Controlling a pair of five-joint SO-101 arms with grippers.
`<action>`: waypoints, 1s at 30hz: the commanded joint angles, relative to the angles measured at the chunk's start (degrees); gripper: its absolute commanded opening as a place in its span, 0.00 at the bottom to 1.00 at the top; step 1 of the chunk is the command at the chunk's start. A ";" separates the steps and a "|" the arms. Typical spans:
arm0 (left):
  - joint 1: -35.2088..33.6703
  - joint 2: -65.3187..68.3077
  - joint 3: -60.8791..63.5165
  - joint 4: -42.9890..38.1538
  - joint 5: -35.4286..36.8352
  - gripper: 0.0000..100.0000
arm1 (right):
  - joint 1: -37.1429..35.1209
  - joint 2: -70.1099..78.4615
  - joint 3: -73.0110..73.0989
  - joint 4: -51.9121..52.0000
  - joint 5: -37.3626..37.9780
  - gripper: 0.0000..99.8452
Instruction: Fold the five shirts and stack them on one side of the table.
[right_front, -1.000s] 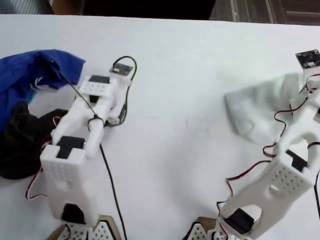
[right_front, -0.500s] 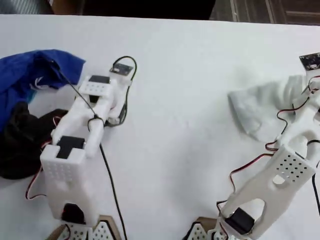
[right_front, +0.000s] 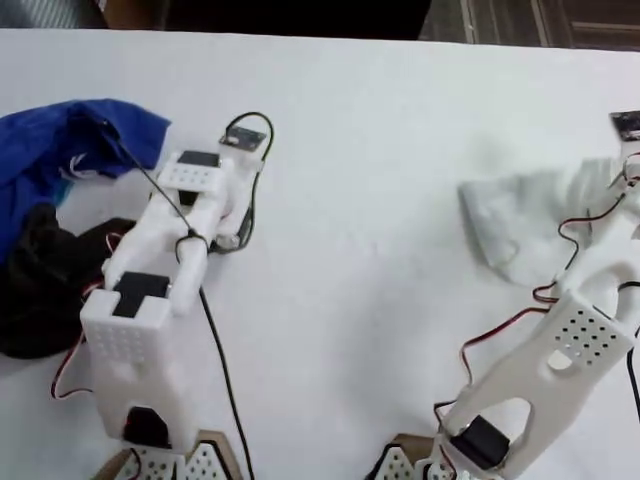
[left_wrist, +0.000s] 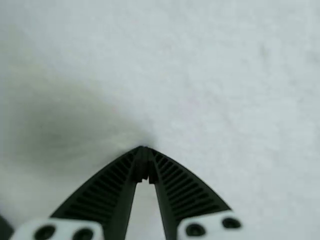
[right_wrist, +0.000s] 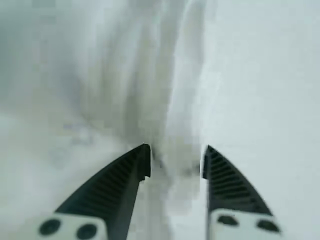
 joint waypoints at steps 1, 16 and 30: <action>0.00 -0.18 -0.31 -2.20 -0.44 0.03 | 0.66 -4.00 -4.75 0.40 -2.55 0.28; -11.78 -16.00 -23.52 20.48 -0.88 0.03 | -6.99 -16.22 -6.95 18.33 -10.55 0.05; -43.69 -11.08 -36.79 15.03 -21.80 0.24 | -12.97 -46.37 34.99 18.42 -4.22 0.16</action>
